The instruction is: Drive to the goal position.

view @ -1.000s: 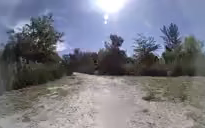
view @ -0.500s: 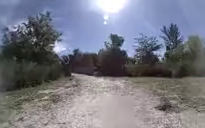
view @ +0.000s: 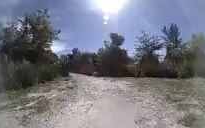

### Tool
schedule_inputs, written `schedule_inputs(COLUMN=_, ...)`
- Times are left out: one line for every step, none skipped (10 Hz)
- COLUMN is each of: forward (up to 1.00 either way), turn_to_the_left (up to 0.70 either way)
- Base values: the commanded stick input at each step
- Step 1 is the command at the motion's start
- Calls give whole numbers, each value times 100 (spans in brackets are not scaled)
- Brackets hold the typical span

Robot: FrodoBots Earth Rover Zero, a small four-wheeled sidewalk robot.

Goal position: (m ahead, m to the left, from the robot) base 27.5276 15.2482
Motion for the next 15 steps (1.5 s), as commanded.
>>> schedule_inputs(forward=85, turn_to_the_left=0)
schedule_inputs(forward=85, turn_to_the_left=0)
schedule_inputs(forward=85, turn_to_the_left=0)
schedule_inputs(forward=85, turn_to_the_left=0)
schedule_inputs(forward=85, turn_to_the_left=0)
schedule_inputs(forward=85, turn_to_the_left=0)
schedule_inputs(forward=85, turn_to_the_left=0)
schedule_inputs(forward=85, turn_to_the_left=0)
schedule_inputs(forward=85, turn_to_the_left=0)
schedule_inputs(forward=85, turn_to_the_left=0)
schedule_inputs(forward=85, turn_to_the_left=0)
schedule_inputs(forward=85, turn_to_the_left=0)
schedule_inputs(forward=85, turn_to_the_left=0)
schedule_inputs(forward=85, turn_to_the_left=0)
schedule_inputs(forward=85, turn_to_the_left=0)
